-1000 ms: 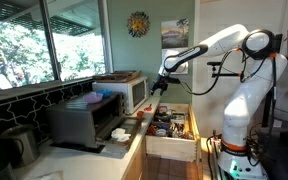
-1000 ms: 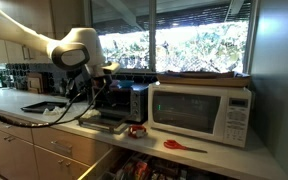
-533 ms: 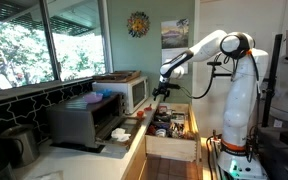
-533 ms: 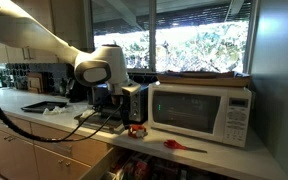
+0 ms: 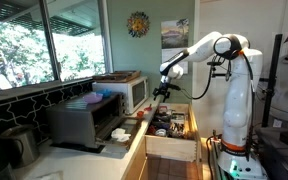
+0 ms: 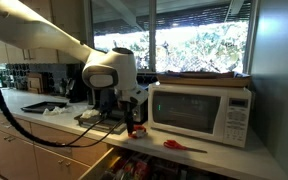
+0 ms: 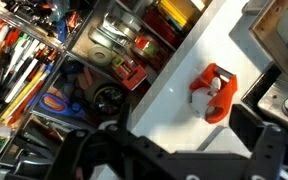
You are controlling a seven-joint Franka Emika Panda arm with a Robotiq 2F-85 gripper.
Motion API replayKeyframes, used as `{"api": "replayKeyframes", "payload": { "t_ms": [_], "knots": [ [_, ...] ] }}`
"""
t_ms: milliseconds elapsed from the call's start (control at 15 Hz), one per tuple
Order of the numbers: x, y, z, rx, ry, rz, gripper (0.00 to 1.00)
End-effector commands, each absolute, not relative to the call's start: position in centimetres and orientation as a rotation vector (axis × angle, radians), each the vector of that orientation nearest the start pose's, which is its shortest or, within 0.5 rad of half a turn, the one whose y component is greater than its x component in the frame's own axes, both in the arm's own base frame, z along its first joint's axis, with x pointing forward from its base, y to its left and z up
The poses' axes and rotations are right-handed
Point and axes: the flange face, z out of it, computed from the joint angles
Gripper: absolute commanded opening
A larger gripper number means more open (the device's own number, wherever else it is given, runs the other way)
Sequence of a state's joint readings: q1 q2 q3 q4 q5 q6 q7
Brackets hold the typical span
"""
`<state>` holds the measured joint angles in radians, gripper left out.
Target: Put the orange thing onto the oven
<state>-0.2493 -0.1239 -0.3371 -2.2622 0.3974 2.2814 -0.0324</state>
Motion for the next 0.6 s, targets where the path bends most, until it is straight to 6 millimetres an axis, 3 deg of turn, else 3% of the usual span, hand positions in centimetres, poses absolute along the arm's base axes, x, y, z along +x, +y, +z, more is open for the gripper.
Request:
{"api": "replayKeyframes", "payload": {
  "t_ms": [0,267,400,467,533],
  "knots": [
    [43.4,-32.5,41.3,-2.529,1.001,-0.283,1.00],
    [45.3,-36.5,40.2,-2.571,1.101,-0.259,1.00],
    [46.9,-36.7,39.2,-2.584,1.156,-0.249,1.00],
    [45.0,-36.0,40.5,-2.573,1.109,-0.275,1.00],
    [45.8,-36.2,40.0,-2.579,1.120,-0.264,1.00]
  ]
}}
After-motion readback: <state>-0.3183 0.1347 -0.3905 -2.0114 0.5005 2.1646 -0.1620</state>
